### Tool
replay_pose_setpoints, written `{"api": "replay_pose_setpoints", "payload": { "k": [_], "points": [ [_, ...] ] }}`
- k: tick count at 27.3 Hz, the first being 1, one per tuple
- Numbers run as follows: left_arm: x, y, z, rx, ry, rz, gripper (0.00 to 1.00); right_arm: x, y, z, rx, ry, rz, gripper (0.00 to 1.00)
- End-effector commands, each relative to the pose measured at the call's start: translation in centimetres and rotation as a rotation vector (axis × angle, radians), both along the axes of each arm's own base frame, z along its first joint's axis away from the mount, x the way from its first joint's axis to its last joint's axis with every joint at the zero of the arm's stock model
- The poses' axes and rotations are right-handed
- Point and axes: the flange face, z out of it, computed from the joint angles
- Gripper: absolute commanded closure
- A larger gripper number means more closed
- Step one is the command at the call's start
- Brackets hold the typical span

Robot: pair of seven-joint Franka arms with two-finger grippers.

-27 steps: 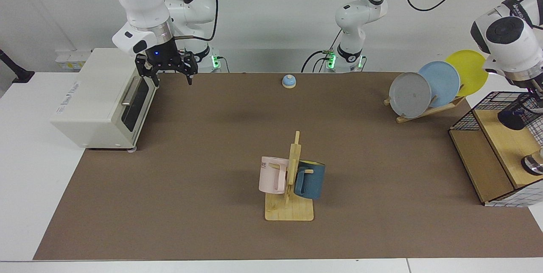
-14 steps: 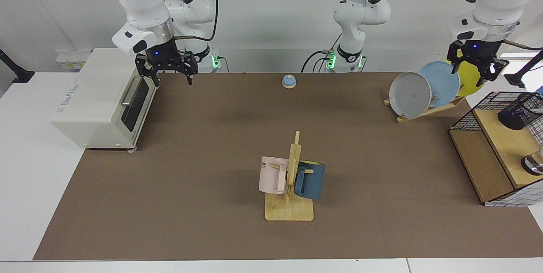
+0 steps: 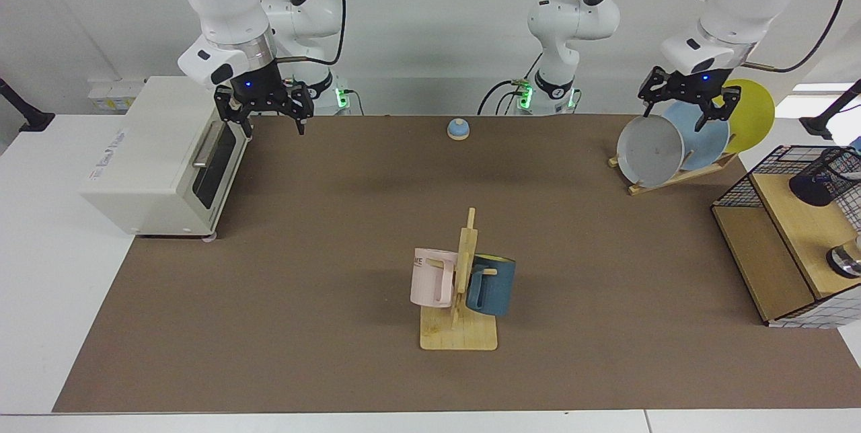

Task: Put markers into pen holder

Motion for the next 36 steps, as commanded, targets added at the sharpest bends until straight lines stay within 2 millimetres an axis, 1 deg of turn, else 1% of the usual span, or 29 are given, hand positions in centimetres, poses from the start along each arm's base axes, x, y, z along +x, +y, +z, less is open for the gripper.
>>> {"api": "replay_pose_setpoints", "payload": {
  "k": [1, 6, 13, 16, 23, 30, 36],
  "points": [
    [0.6, -1.1, 2.1, -0.067, 0.009, 0.045, 0.00, -0.3, -0.3, 0.4, 0.005, 0.000, 0.019, 0.00],
    [1.7, -1.4, 2.8, -0.075, 0.036, 0.088, 0.00, -0.3, -0.3, 0.4, 0.005, 0.000, 0.021, 0.00],
    [1.7, -1.0, 2.9, -0.076, 0.032, 0.102, 0.00, -0.3, -0.3, 0.4, 0.005, 0.000, 0.019, 0.00],
    [1.6, -0.6, 3.5, -0.077, 0.009, 0.112, 0.00, -0.3, -0.3, 0.4, 0.005, 0.000, 0.021, 0.00],
    [1.4, -0.2, 3.4, -0.080, 0.013, 0.130, 0.00, -0.3, -0.4, 0.4, 0.004, 0.001, 0.018, 0.00],
    [1.9, -0.7, 3.4, -0.099, -0.012, 0.226, 0.00, -0.3, -0.3, 0.4, 0.005, 0.000, 0.019, 0.00],
    [2.2, -0.9, 2.9, -0.099, 0.003, 0.234, 0.00, -0.3, -0.3, 0.4, 0.004, 0.001, 0.021, 0.00]
  ]
}}
